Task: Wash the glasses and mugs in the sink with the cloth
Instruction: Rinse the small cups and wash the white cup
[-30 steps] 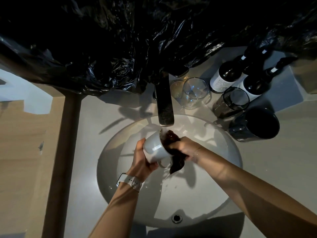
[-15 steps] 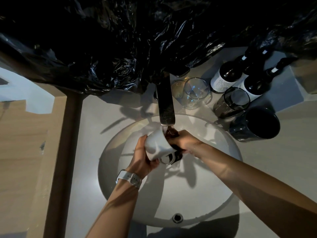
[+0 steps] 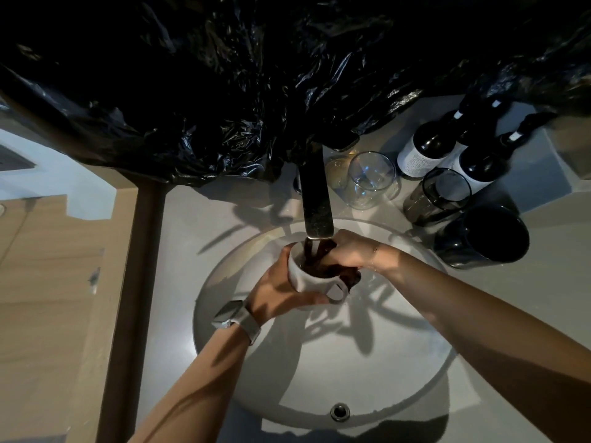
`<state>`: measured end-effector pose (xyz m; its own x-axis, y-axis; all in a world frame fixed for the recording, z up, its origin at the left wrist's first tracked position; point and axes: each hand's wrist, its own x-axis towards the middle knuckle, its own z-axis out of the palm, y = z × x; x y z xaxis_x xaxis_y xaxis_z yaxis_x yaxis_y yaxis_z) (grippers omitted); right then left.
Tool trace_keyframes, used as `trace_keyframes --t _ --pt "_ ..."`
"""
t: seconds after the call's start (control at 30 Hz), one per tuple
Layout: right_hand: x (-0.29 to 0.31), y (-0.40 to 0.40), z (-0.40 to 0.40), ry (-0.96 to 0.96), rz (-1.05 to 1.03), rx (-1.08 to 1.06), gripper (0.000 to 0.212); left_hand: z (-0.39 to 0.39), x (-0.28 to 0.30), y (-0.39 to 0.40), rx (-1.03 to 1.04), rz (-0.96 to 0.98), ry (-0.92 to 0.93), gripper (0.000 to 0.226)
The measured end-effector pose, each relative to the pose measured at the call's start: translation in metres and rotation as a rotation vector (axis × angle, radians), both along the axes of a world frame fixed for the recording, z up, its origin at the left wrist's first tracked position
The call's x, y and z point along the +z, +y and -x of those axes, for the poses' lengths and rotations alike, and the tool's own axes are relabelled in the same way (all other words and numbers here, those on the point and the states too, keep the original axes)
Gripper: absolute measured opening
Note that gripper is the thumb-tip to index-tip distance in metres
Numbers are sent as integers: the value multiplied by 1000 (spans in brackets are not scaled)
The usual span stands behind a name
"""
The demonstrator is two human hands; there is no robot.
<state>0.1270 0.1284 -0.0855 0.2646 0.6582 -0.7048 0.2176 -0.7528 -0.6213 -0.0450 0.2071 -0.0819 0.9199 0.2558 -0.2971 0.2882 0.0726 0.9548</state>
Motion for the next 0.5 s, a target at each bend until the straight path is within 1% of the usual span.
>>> trace_keyframes --t 0.03,0.1,0.17,0.23,0.27,0.33,0.4,0.43,0.5 --pt "-1 1 0 -4 -11 6 26 -1 -5 -1 45 -43 16 86" --pt "-1 -2 -2 58 -95 -44 26 4 -16 -2 174 -165 92 89" --pt "-1 -12 -4 135 -224 -213 17 12 -27 -1 270 -251 104 90" --pt "1 -25 -3 154 -348 -429 19 15 -34 -3 327 -284 50 88" --pt "4 -33 -1 143 -391 -528 21 15 -35 -5 341 -283 27 88" --pt "10 -52 4 167 -438 -644 19 14 -38 -5 344 -261 9 87" --pt "12 -69 9 220 -435 -687 18 14 -39 -5 340 -251 7 85" --pt "10 -75 11 218 -427 -706 20 14 -39 -6 344 -228 11 85" --pt "5 -85 13 192 -401 -770 20 11 -38 -10 376 -126 35 83"
